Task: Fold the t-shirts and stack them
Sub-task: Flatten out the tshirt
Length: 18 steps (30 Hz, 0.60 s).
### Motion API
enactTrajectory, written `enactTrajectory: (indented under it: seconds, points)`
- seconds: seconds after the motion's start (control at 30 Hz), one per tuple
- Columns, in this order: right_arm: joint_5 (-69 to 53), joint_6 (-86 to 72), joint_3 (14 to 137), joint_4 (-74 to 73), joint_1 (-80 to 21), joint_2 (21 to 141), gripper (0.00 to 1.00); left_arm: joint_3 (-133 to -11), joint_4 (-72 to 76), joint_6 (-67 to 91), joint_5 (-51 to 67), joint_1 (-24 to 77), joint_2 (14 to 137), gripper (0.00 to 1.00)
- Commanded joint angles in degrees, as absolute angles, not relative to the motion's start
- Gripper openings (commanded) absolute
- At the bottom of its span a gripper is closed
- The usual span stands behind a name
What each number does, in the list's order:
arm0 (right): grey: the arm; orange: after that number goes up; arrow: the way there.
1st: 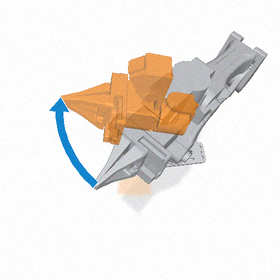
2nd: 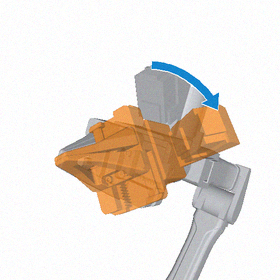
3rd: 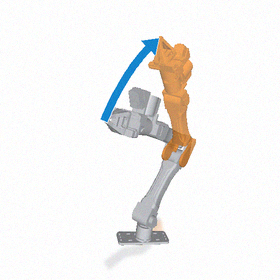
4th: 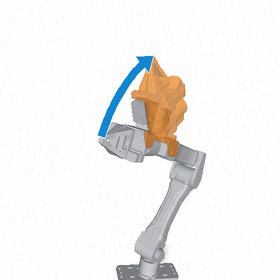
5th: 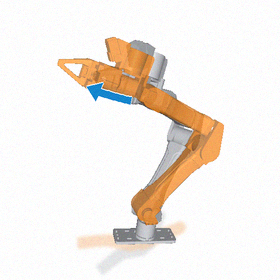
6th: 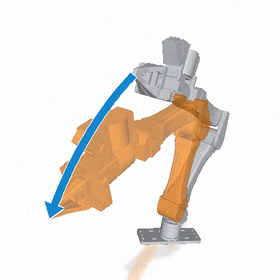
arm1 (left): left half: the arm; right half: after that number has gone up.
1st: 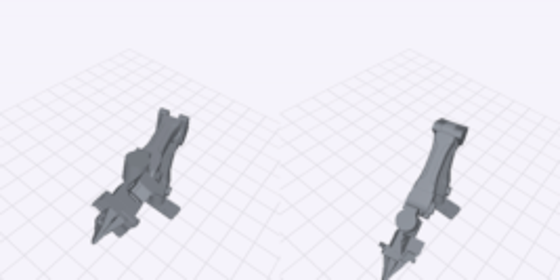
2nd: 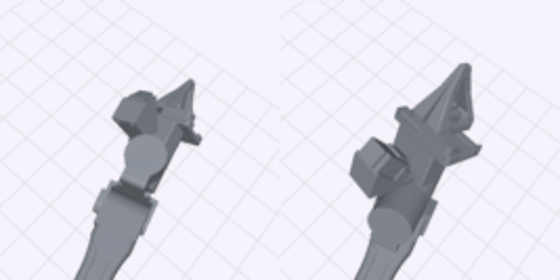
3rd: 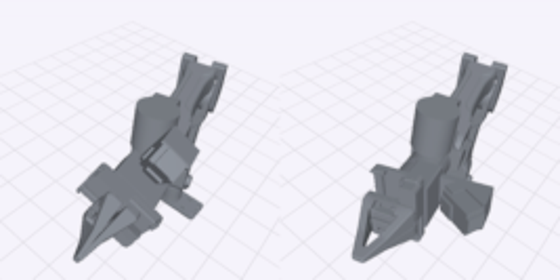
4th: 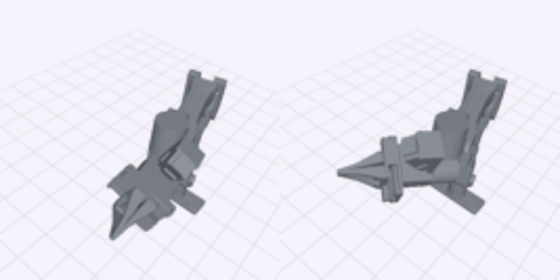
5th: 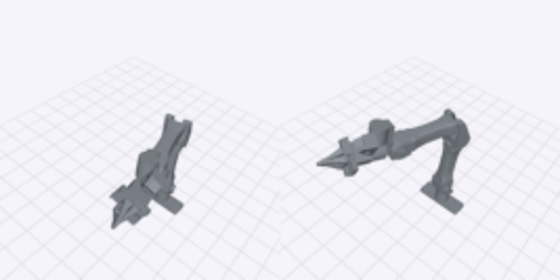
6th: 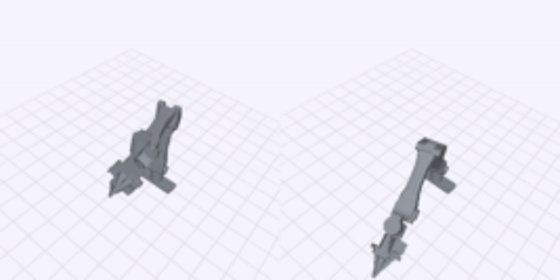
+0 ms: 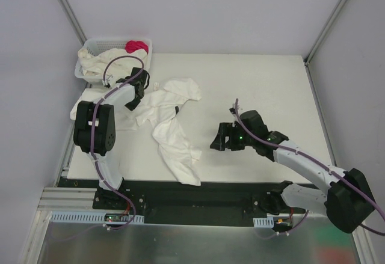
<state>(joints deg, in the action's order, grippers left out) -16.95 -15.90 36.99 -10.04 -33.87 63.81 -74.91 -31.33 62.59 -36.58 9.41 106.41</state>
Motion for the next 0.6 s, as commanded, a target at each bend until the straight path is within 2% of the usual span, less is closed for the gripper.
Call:
enactTrajectory:
  seconds: [0.0,0.17,0.33,0.57]
  points:
    - [-16.9,-22.0,35.3,-5.4,-43.2,66.4,0.79,-74.6,-32.4,62.7,-38.8,9.8,103.5,0.00]
    - [-16.4,-24.9,35.5,-3.0,-50.2,71.4,0.79,-74.7,-32.3,62.5,-39.1,9.8,102.8,0.00]
    - [-21.8,-22.6,38.6,-6.2,-51.1,76.7,0.78,-75.9,-32.3,61.3,-39.0,10.0,102.7,0.00]
    - [-21.1,-24.1,39.6,-9.9,-54.8,78.5,0.74,-75.9,-31.9,61.2,-39.1,10.3,102.1,0.00]
